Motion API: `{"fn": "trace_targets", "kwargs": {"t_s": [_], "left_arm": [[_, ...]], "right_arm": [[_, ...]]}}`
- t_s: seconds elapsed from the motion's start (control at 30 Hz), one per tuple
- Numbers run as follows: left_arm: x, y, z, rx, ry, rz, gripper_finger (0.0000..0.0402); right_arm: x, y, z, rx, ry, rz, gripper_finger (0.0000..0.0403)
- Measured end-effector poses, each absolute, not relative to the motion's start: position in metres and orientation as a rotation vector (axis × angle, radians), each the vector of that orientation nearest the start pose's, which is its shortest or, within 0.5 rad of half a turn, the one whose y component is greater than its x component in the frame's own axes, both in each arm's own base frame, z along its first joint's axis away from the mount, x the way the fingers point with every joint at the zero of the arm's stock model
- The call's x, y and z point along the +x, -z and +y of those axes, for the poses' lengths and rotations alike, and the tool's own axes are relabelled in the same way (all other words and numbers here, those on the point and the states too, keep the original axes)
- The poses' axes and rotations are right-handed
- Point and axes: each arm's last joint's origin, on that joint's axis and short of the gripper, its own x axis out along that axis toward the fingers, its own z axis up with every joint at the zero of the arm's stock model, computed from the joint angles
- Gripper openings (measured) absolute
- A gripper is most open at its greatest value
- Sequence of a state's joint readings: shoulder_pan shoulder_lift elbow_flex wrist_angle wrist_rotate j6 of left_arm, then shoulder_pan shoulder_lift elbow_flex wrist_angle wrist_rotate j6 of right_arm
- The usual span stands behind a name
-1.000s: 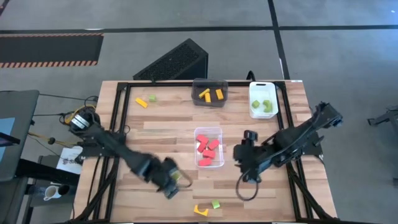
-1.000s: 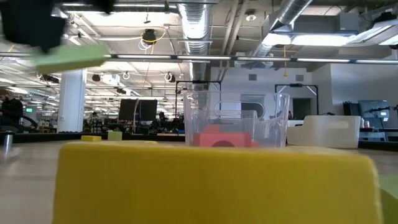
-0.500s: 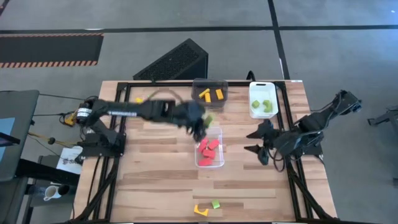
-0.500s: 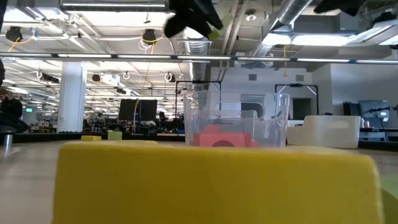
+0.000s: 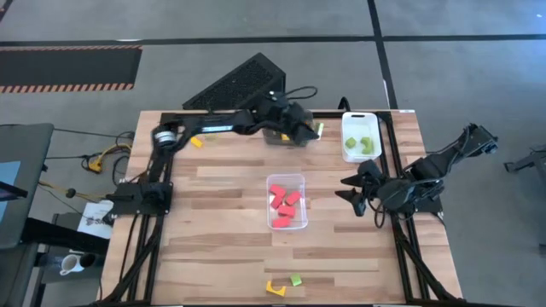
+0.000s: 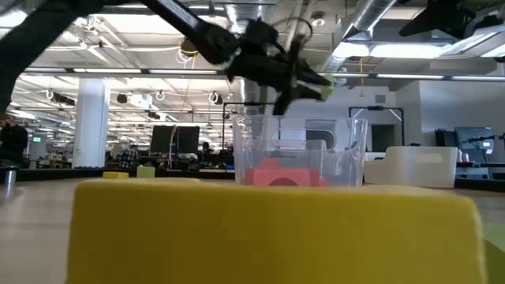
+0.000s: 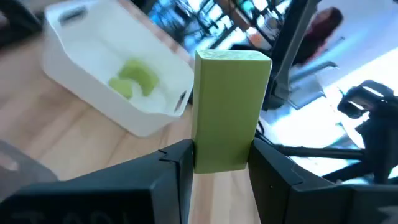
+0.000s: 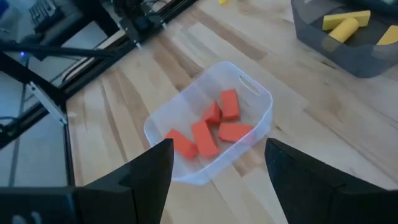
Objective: Sort & place blocks by color
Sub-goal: Put the green block into the white bin
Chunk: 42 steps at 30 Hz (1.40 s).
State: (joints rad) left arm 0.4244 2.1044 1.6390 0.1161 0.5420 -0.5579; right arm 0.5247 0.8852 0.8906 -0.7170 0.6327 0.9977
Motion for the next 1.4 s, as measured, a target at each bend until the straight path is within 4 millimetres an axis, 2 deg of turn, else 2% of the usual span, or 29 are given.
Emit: {"fn": "trace_targets", "kwargs": {"t_s": [0.1,0.23,0.33,0.43,0.5,0.6,0.77,0.87,1.1,1.4], "left_arm": [[0.476,-0.229,0.199,-0.738,0.099,0.342,0.0097],[0.509,-0.226,0.211,-0.713,0.138,0.312,0.0097],[0.529,-0.22,0.22,-0.677,0.093,0.286,0.0097],[0.545,-0.205,0.227,-0.66,0.033,0.272,0.0097],[0.549,-0.194,0.226,-0.67,-0.004,0.185,0.0097],[0.555,-0.182,0.22,-0.695,-0.085,0.164,0.0097],[0.568,-0.168,0.199,-0.546,-0.132,0.113,0.0097],[0.574,-0.168,0.182,-0.396,-0.206,0.138,0.0097],[0.584,-0.176,0.149,-0.094,-0.215,0.197,0.0097],[0.584,-0.177,0.15,0.038,-0.23,0.212,0.0117]], "right_arm": [[0.157,-0.309,0.065,0.595,0.41,0.469,0.0276],[0.158,-0.308,0.06,0.62,0.455,0.468,0.0276],[0.159,-0.307,0.056,0.625,0.478,0.46,0.0276],[0.161,-0.307,0.052,0.601,0.495,0.46,0.0276],[0.161,-0.308,0.049,0.592,0.507,0.459,0.0276],[0.162,-0.307,0.045,0.596,0.528,0.455,0.0276],[0.164,-0.307,0.04,0.6,0.555,0.45,0.0276],[0.165,-0.307,0.037,0.609,0.574,0.443,0.0276],[0.167,-0.308,0.031,0.626,0.601,0.43,0.0276],[0.167,-0.308,0.027,0.63,0.62,0.423,0.0276]]}}
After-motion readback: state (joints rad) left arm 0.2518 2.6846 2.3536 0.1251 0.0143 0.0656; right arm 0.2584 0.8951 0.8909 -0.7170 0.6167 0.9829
